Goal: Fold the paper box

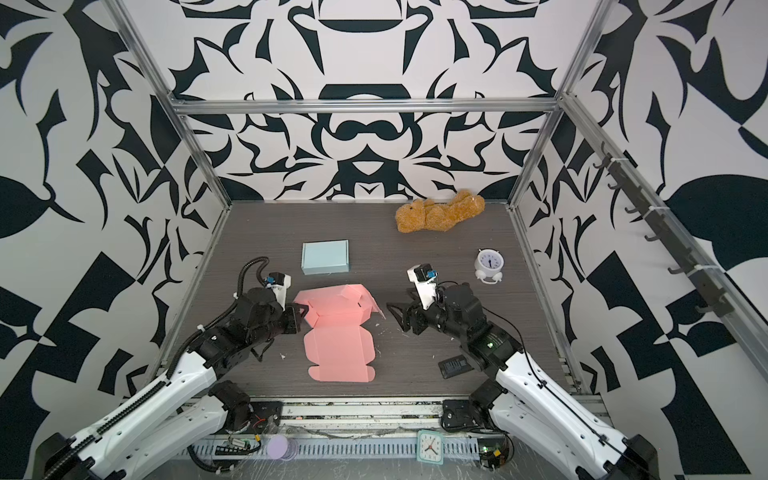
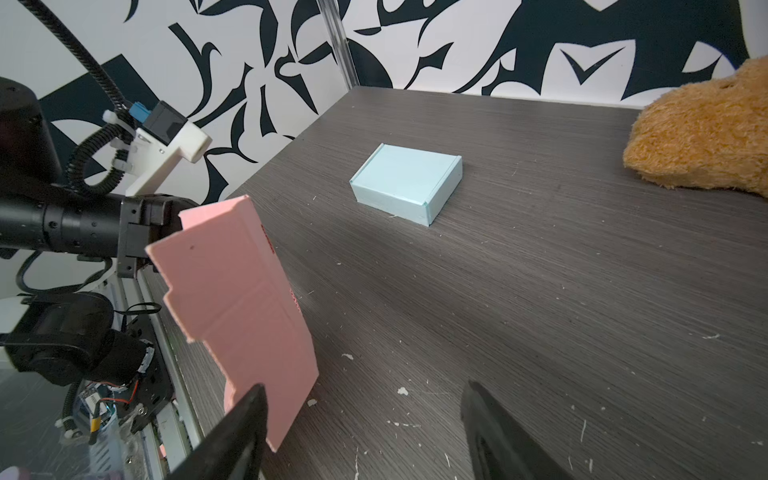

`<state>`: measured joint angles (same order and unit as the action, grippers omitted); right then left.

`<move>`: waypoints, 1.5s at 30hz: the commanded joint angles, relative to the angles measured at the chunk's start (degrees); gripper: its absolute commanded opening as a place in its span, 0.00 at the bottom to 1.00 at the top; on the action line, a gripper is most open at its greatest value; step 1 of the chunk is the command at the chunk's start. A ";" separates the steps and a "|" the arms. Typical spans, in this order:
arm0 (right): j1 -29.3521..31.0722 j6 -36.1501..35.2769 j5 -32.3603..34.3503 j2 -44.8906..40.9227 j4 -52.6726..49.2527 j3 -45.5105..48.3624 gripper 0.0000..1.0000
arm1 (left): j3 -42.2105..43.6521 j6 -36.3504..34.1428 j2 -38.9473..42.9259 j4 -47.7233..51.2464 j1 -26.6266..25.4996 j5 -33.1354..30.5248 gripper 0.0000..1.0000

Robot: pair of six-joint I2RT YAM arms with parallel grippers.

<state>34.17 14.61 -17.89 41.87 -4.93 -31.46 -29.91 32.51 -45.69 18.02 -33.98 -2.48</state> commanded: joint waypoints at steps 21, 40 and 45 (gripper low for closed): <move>-3.71 2.59 -25.89 9.81 16.92 2.10 0.59 | -5.84 -4.65 -4.46 2.19 0.37 7.88 0.08; 4.45 -2.69 -14.22 9.00 13.02 0.14 0.48 | -6.81 -3.52 -7.29 1.61 0.35 9.17 0.08; 8.77 -4.05 -4.82 9.43 9.78 -2.45 0.45 | -6.78 -2.13 -8.51 1.39 0.34 8.75 0.07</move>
<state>41.28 12.05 -29.87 51.68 5.87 -30.37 -35.14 29.12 -53.84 19.20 -33.76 6.02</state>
